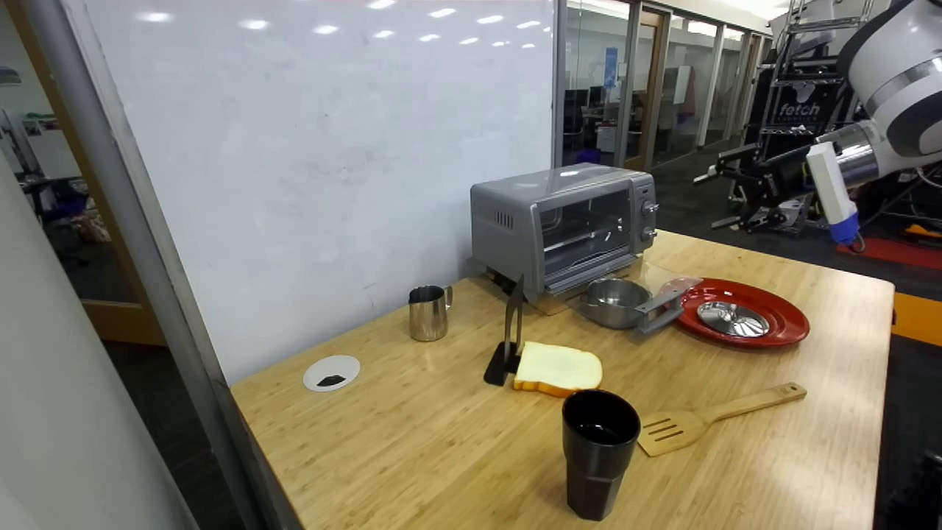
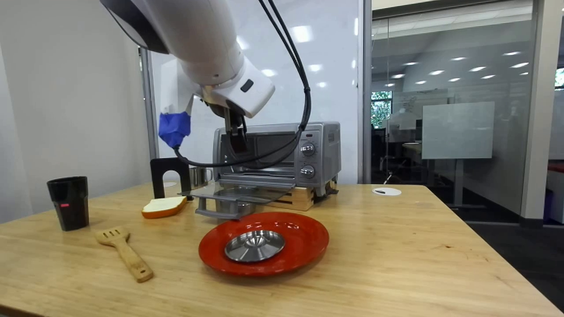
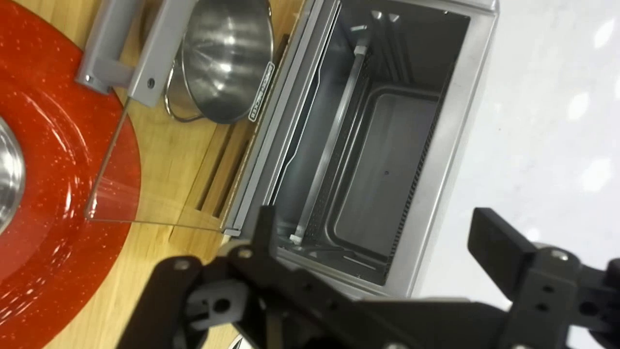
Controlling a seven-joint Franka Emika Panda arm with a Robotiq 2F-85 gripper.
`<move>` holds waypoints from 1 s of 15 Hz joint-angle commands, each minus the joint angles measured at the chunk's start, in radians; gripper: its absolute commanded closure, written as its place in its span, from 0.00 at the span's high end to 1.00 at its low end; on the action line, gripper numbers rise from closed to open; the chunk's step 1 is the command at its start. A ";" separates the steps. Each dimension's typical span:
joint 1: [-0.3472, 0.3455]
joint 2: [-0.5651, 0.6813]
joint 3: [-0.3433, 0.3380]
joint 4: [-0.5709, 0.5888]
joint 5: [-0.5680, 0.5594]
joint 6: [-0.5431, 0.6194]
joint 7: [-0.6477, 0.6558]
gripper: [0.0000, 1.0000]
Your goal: Turn the top knob on the toaster oven to the left
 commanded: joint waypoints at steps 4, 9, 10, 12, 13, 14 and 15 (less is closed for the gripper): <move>-0.040 -0.210 0.045 -0.134 -0.102 0.080 0.202 1.00; -0.068 -0.274 0.064 -0.199 -0.495 0.004 0.383 1.00; -0.074 -0.284 0.054 -0.201 -0.586 -0.047 0.414 1.00; -0.070 -0.289 0.039 -0.193 -0.740 -0.131 0.456 1.00; -0.069 -0.291 0.031 -0.185 -0.802 -0.180 0.459 1.00; -0.068 -0.291 0.026 -0.177 -0.863 -0.221 0.458 1.00; -0.066 -0.290 0.023 -0.171 -0.920 -0.258 0.452 1.00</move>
